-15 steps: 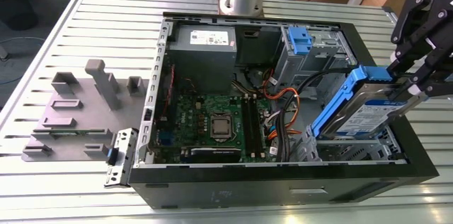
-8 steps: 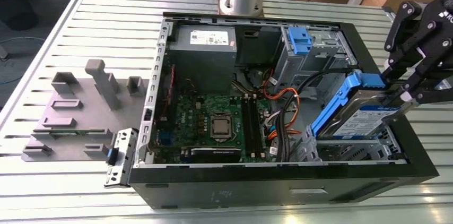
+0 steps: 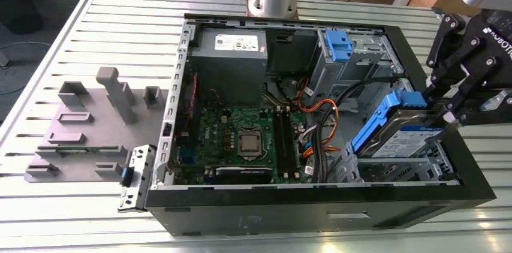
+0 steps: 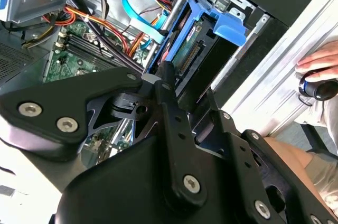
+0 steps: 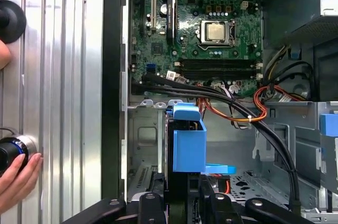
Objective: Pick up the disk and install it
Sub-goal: 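Insert the disk into the insertion slot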
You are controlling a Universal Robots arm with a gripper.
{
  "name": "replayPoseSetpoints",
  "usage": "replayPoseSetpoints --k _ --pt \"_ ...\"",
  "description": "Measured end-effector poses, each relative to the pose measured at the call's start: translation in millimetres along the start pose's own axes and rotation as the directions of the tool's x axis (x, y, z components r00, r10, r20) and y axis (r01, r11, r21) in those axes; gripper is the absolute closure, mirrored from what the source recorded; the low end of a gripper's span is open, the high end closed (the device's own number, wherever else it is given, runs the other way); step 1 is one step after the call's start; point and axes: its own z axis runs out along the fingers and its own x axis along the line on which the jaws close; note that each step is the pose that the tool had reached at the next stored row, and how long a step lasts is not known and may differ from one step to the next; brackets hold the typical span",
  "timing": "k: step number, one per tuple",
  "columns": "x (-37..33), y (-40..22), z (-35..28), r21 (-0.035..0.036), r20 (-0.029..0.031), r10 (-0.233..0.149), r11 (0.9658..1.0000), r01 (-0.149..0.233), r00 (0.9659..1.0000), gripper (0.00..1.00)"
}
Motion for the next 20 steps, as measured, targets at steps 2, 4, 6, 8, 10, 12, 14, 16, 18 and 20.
replayPoseSetpoints --k 2,4,6,8,10,12,14,16,18,20 --pt "0.0 -0.1 3.6 0.0000 0.0000 0.000 1.0000 0.000 1.0000 0.65" --pt "0.1 -0.3 7.4 0.0000 0.0000 0.000 1.0000 0.000 1.0000 0.65" --pt "0.2 -0.4 10.9 0.0000 0.0000 0.000 1.0000 0.000 1.0000 0.65" --pt "0.2 -0.5 14.5 0.0000 -0.0001 0.000 1.0000 0.000 1.0000 0.65" --pt "0.3 -0.6 18.2 0.0000 -0.0001 0.000 1.0000 0.000 1.0000 0.65" --pt "0.3 -0.7 21.9 0.0000 0.0000 0.001 1.0000 -0.001 1.0000 0.65" --pt "0.4 -0.9 25.5 0.0000 0.0001 0.001 1.0000 -0.001 1.0000 0.65" --pt "0.6 -1.2 35.5 0.0000 0.0000 0.001 1.0000 -0.001 1.0000 0.65" --pt "0.6 -1.3 39.3 0.0000 0.0002 0.001 1.0000 -0.001 1.0000 0.65" --pt "0.7 -1.4 42.9 0.0000 0.0001 0.001 1.0000 -0.001 1.0000 0.65"
